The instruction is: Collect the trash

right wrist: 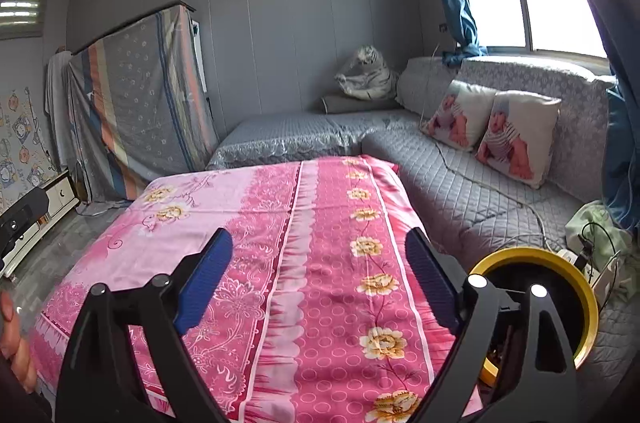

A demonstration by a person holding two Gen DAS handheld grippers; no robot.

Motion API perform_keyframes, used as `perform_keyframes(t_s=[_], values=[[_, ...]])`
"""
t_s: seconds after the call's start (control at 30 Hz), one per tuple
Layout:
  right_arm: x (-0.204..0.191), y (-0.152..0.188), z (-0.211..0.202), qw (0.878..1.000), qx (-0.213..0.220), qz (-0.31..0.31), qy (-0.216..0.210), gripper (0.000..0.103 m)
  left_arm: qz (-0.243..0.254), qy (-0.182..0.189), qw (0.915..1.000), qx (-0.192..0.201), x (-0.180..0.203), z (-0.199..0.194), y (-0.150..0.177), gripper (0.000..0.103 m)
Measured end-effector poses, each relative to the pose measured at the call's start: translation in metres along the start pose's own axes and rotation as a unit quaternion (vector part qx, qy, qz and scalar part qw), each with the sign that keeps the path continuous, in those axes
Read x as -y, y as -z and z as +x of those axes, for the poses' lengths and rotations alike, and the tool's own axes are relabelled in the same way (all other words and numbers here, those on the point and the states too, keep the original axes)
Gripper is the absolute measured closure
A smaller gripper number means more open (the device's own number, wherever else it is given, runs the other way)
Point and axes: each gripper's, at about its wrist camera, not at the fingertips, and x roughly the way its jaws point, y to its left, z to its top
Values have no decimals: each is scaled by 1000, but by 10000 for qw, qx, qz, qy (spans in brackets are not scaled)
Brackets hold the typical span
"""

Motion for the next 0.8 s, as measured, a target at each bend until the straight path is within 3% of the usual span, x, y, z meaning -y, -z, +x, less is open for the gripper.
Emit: perform_keyframes(t_s=[0.13, 0.4, 0.8], values=[[-15, 4, -16, 9993, 348, -119, 97, 8, -6, -216, 9995, 220, -3, -20, 0, 8], [-19, 18, -33, 9981, 587, -52, 194, 8, -243, -372, 9985, 321, -12, -38, 6, 8], [-26, 32, -38, 9988, 479, -54, 27, 8, -440, -263, 9982, 298, -14, -41, 14, 8]])
